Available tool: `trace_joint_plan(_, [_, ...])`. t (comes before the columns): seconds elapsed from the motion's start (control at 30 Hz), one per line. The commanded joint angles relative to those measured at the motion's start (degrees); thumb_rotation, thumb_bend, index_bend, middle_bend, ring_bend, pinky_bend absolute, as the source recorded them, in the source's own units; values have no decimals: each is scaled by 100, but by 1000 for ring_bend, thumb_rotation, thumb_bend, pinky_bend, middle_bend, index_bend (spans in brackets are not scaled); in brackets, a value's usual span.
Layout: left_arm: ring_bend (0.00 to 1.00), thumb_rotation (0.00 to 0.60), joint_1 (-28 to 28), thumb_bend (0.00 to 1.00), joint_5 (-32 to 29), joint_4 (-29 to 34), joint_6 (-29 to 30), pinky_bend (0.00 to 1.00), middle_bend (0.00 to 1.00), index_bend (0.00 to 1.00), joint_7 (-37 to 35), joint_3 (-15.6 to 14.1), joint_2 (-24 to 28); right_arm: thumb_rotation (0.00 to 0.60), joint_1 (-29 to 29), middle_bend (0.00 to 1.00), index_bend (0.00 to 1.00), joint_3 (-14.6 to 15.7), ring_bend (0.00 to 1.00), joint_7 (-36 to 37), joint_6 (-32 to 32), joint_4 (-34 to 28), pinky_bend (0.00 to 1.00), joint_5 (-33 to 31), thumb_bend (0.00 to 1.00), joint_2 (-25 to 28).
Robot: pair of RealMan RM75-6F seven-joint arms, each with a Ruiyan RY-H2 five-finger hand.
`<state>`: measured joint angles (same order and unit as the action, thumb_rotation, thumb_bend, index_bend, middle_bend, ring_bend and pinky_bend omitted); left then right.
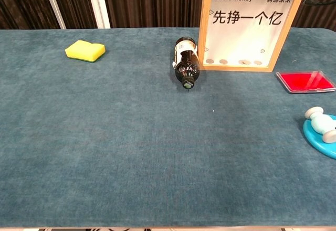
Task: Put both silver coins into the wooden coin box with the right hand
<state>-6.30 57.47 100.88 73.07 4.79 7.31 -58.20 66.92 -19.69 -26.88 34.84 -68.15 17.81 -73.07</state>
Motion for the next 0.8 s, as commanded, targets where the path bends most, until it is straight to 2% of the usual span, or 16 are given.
trace_joint_plan(0.03, [0,600,-1,396,-5,6,-4,0,0,14,1,-3,4,600,31,0,734,49,0,26,4,37,0,-21,546,-14])
trace_joint_plan(0.8, [0,600,-21,396,-59,54,-45,0,0,14,-3,-11,38,600,195,0,734,314,0,150,191,-73,0,-154,546,150])
